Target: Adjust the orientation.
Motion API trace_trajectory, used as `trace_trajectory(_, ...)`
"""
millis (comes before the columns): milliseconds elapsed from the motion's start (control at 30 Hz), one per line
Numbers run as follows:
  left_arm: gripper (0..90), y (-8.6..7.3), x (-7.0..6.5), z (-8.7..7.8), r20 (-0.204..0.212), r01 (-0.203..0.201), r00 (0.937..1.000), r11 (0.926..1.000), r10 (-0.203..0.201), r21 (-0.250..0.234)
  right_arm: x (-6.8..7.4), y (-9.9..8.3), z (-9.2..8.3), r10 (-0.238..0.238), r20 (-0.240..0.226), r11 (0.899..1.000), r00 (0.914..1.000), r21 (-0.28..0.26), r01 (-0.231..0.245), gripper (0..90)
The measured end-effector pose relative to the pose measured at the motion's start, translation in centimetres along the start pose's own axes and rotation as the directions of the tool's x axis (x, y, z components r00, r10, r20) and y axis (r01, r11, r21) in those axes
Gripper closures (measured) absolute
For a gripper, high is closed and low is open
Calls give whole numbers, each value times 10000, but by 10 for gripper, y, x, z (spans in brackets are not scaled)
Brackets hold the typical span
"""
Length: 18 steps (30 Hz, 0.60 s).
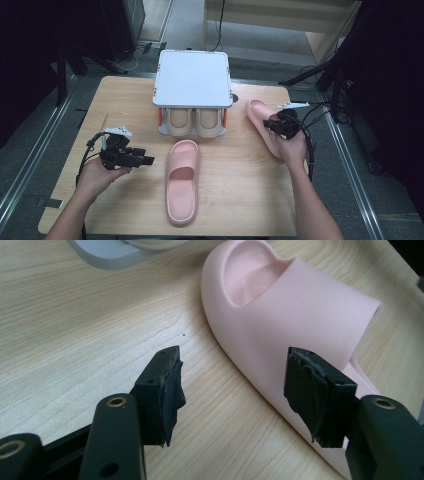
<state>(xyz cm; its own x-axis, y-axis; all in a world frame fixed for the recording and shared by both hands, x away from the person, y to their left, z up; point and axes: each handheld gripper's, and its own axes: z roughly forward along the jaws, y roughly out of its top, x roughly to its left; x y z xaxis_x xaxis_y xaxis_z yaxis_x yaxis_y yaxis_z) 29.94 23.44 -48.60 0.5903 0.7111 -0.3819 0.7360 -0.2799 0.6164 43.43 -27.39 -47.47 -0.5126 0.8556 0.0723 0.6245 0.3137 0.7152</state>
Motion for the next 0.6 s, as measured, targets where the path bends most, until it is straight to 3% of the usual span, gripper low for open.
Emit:
trace_trajectory(267,403,7,-2,6,186,-235,9996,9997,233,120,22,-3,-38,-32,-329,9992,9995,-396,19,860)
trace_trajectory(400,393,11,-3,9,130,-328,9994,9993,326,177,41,-7,-60,-27,-307,9983,9995,-585,9,860)
trace_trajectory(600,393,17,-5,13,203,-549,9983,9982,544,236,72,-22,-79,-525,-391,9981,9979,-355,511,858)
